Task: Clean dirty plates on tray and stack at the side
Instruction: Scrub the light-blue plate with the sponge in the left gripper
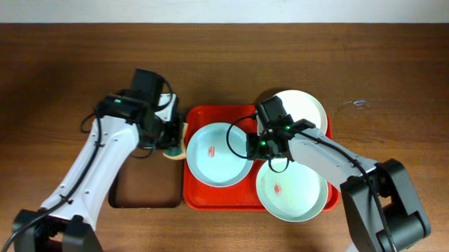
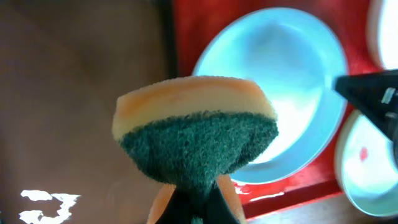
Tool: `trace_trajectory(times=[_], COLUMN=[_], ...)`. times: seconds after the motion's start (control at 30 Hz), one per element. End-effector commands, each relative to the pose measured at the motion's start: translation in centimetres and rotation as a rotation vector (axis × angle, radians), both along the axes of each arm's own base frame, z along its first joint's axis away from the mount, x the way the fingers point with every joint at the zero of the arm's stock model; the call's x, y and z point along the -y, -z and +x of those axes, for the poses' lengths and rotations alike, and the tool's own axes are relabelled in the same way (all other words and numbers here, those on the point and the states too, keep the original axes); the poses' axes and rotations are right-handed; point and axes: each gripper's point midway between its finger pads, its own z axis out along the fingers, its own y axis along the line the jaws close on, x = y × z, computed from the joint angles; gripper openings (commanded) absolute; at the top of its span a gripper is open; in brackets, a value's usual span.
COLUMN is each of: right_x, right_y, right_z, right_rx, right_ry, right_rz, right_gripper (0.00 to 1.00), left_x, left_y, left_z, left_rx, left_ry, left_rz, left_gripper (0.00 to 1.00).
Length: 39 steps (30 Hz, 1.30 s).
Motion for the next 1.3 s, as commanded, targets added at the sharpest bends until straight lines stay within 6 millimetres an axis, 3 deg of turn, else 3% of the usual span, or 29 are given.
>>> trace_trajectory(times=[0.0, 0.1, 0.2, 0.33, 0.4, 0.47, 0.57, 0.7, 0.8, 0.93, 1.0, 1.1, 1.27], right_x=[0.6, 0.8, 1.4, 1.3, 1.3, 0.0, -0.2, -0.2, -0.2, -0.2, -0.2, -0.2, -0.2], right_y=[-0.7, -0.6, -0.4, -0.4, -0.4, -0.8, -0.8, -0.8, -0.8, -0.8, -0.8, -0.8, -0.8], right_z=[0.2, 0.0, -0.2, -0.2, -0.2, -0.4, -0.4, -0.4, -0.4, -0.4, -0.4, -0.4, -0.4], right_rx=[0.015, 0.008, 0.004, 0.007, 0.009, 0.030, 0.030, 0.030, 0.029, 0.029, 0.029, 0.029, 0.029], right_ry=[0.044, 0.046, 0.054, 0.042, 0.033, -0.088, -0.098, -0.098, -0.098, -0.098, -0.098, -0.098, -0.098], right_rz=[-0.030, -0.042, -0.072, -0.072, -0.071, -0.020, -0.013, -0.014, -0.014, -0.014, -0.014, -0.014, -0.014], right_gripper=[0.04, 0.04, 0.05, 0.08, 0.08, 0.08, 0.08, 0.08, 0.08, 0.08, 0.09, 0.08, 0.08], left_x=[3.5, 7.3, 9.4, 8.9, 8.6, 8.2, 8.9, 11.8, 12.6, 12.4, 11.1, 10.5, 9.3], left_y=[0.2, 1.8, 5.8, 9.3, 10.8, 12.8, 14.7, 13.6, 11.9, 6.6, 5.6, 6.6, 10.6], left_z=[-0.1, 0.4, 0.8, 2.1, 2.1, 2.0, 0.8, -0.7, -0.2, 1.0, 2.1, 2.1, 1.9], left_rx=[-0.003, 0.011, -0.037, -0.041, -0.065, -0.095, -0.173, -0.246, -0.222, -0.084, -0.008, -0.017, -0.073], left_ry=[0.032, 0.095, 0.125, 0.112, 0.109, 0.105, 0.118, 0.161, 0.204, 0.248, 0.227, 0.220, 0.198], left_rz=[-0.056, -0.070, -0.053, 0.019, 0.046, 0.082, 0.042, -0.142, -0.202, -0.196, -0.112, -0.070, 0.056], left_gripper=[0.00, 0.00, 0.00, 0.00, 0.00, 0.00, 0.00, 0.00, 0.00, 0.00, 0.00, 0.00, 0.00])
